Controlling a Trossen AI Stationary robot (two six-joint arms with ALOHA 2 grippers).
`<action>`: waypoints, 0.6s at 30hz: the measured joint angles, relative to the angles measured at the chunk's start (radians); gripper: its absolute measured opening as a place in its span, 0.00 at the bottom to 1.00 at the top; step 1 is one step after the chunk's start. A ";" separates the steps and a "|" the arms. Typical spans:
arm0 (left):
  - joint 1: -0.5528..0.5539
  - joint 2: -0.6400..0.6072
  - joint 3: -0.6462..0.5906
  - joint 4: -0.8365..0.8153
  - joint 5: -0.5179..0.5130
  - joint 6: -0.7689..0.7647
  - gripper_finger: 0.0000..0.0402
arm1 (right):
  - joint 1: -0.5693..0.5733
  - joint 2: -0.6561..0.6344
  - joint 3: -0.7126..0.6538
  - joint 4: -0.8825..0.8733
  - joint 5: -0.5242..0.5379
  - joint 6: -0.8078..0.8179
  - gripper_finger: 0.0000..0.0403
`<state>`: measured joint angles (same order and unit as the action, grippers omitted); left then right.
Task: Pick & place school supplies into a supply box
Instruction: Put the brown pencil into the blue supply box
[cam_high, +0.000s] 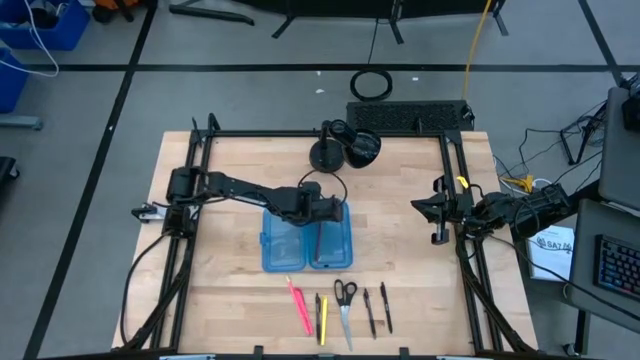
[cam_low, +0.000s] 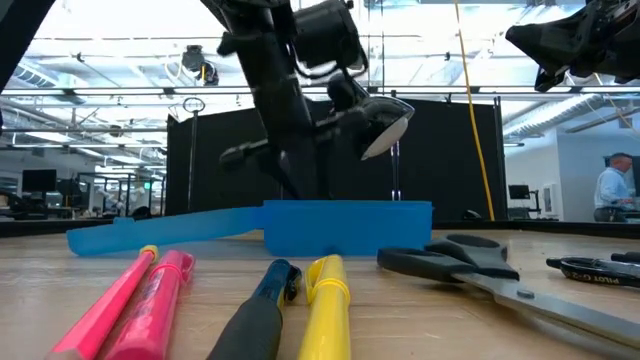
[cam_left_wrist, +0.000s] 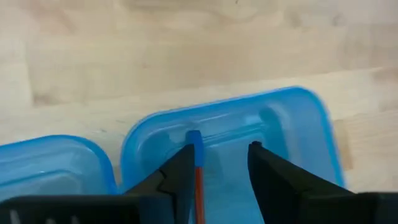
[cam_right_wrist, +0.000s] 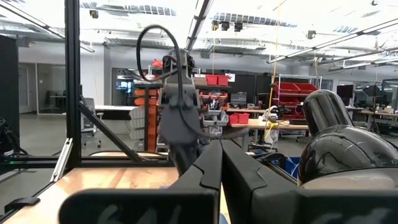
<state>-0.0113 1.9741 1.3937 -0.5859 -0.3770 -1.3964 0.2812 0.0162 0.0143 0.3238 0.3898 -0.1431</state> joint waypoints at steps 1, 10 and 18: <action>-0.003 -0.011 0.000 -0.003 -0.011 0.000 0.36 | 0.000 0.000 0.000 0.001 0.000 0.000 0.00; -0.035 -0.088 0.001 0.007 -0.041 0.116 0.26 | 0.000 0.000 0.000 0.000 -0.001 0.000 0.00; -0.057 -0.049 0.001 0.069 0.063 0.348 0.02 | 0.000 0.000 0.000 0.002 -0.001 0.000 0.00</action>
<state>-0.0681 1.9250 1.3949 -0.5169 -0.3135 -1.0487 0.2813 0.0166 0.0147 0.3260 0.3889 -0.1429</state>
